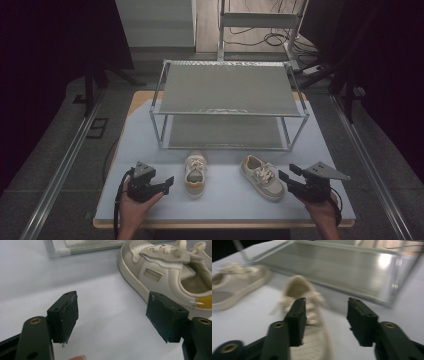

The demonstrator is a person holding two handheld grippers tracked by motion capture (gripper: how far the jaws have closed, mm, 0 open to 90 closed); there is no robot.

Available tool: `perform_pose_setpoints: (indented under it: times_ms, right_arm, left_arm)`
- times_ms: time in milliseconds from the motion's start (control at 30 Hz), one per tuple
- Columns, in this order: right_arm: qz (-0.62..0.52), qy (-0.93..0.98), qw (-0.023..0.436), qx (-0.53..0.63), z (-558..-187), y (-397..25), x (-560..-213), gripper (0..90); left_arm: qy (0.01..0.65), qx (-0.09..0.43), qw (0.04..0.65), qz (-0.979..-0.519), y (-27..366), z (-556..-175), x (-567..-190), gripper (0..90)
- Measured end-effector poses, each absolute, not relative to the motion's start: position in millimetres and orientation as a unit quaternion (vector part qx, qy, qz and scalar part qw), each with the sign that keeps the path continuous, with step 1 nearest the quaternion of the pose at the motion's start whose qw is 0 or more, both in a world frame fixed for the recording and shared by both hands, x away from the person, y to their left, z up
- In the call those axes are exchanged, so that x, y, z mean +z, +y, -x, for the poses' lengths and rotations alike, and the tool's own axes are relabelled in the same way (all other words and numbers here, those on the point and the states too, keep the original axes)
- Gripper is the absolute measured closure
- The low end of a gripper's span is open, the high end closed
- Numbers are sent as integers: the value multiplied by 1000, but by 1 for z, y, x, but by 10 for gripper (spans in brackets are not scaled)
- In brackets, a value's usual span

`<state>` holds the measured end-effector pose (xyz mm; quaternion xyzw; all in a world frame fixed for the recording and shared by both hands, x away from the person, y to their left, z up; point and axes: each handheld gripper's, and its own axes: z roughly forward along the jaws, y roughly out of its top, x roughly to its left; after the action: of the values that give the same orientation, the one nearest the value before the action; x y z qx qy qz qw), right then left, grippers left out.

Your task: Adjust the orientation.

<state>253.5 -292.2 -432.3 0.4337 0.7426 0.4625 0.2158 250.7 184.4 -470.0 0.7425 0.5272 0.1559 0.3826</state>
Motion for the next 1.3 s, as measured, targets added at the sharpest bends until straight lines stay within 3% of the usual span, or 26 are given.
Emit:
perform_pose_setpoints:
  times_ms: [33,67,233,433,1300]
  right_arm:
    - [-434,743,216,463,-253,-292,-432,531]
    - [-416,749,203,474,-251,-282,-431,606]
    - [-373,780,175,471,-249,-252,-435,777]
    - [-353,799,132,469,-255,-220,-449,882]
    - [-265,863,64,425,-276,-103,-497,890]
  left_arm:
    - [527,156,383,-743,184,-251,-470,256]
    - [524,154,379,-746,183,-251,-471,255]
    - [519,150,376,-753,180,-252,-473,252]
    - [521,148,380,-750,182,-252,-474,253]
    - [531,141,379,-744,187,-252,-475,248]
